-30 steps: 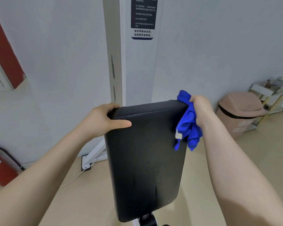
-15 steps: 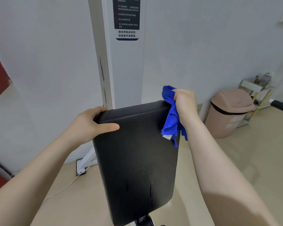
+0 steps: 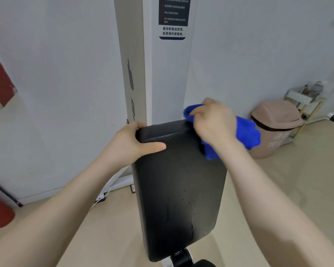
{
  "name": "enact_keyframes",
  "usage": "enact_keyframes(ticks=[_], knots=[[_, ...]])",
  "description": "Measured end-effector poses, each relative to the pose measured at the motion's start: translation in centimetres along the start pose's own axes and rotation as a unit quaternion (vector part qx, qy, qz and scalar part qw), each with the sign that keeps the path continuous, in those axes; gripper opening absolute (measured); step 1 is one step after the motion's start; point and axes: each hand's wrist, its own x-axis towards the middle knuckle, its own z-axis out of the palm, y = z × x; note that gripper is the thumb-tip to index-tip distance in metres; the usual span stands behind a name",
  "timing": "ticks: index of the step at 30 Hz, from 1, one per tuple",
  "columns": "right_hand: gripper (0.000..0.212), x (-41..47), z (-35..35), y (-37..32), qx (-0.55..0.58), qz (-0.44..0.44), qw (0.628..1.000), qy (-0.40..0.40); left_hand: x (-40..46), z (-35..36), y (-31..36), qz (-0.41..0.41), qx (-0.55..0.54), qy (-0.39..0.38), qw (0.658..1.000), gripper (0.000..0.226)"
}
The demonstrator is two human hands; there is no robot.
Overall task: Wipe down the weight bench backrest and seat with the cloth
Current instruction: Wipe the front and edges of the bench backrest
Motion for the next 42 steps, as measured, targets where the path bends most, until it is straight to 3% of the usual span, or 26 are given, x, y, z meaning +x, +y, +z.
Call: enact_keyframes(ticks=[3,8,9,11,13,14,19,22,24,26,28,30,32,36,40,42], knots=[[0.03,-2.3,1.6,-5.5,-0.049,-0.14,0.989,0.0,0.1,-1.1,-0.8,-0.01,-0.006,-0.067,0.998,0.099],[0.04,-2.7,2.0,-5.7,-0.045,-0.262,0.964,-0.001,0.0,-3.7,-2.9,-0.015,-0.097,-0.162,0.982,0.109],[0.041,-1.8,1.8,-5.1,-0.051,-0.248,0.967,-0.023,0.1,-3.9,-3.3,-0.015,-0.1,-0.159,0.982,0.109],[0.04,0.0,1.5,-3.2,-0.039,-0.139,0.989,-0.041,0.3,-3.8,-3.7,-0.014,-0.1,-0.158,0.982,0.11],[0.039,0.8,1.2,-2.4,-0.006,-0.025,1.0,-0.018,0.3,-3.6,-3.8,-0.005,-0.11,-0.155,0.982,0.107],[0.039,0.5,1.2,-3.0,0.005,-0.012,1.0,-0.003,0.3,-3.5,-3.8,0.0,-0.125,-0.152,0.981,0.104],[0.034,-4.9,3.2,-10.1,0.031,-0.22,0.972,0.077,0.6,-3.6,-4.2,0.056,-0.126,-0.158,0.978,0.102],[0.027,-5.9,4.0,-10.4,-0.008,-0.286,0.951,0.117,0.8,-3.3,-4.8,0.079,-0.118,-0.149,0.979,0.096],[0.033,-5.5,4.1,-7.5,-0.029,-0.245,0.955,0.168,0.5,-3.1,-4.9,0.069,-0.139,-0.137,0.978,0.093],[0.04,-4.9,4.2,-3.8,-0.028,-0.105,0.97,0.218,0.2,-3.0,-4.8,0.066,-0.136,-0.14,0.979,0.081],[0.045,-4.6,4.4,-1.1,0.013,0.054,0.968,0.247,0.1,-3.0,-4.8,0.08,-0.128,-0.146,0.978,0.053],[0.049,-4.7,4.9,-1.3,0.066,0.122,0.954,0.265,0.0,-3.0,-4.8,0.09,-0.135,-0.151,0.975,0.045],[0.05,-5.4,5.5,-3.7,0.078,0.084,0.956,0.27,0.0,-3.0,-4.8,0.094,-0.144,-0.156,0.973,0.043],[0.041,-8.5,7.0,-7.4,0.042,-0.099,0.959,0.261,0.2,-3.1,-4.8,0.096,-0.169,-0.16,0.968,0.041],[0.037,-9.2,8.2,-3.3,-0.057,-0.198,0.944,0.258,0.1,-3.0,-4.8,0.097,-0.186,-0.164,0.964,0.043],[0.041,-8.5,8.3,-0.7,-0.106,-0.186,0.937,0.276,0.0,-3.0,-4.8,0.1,-0.186,-0.168,0.963,0.043]])
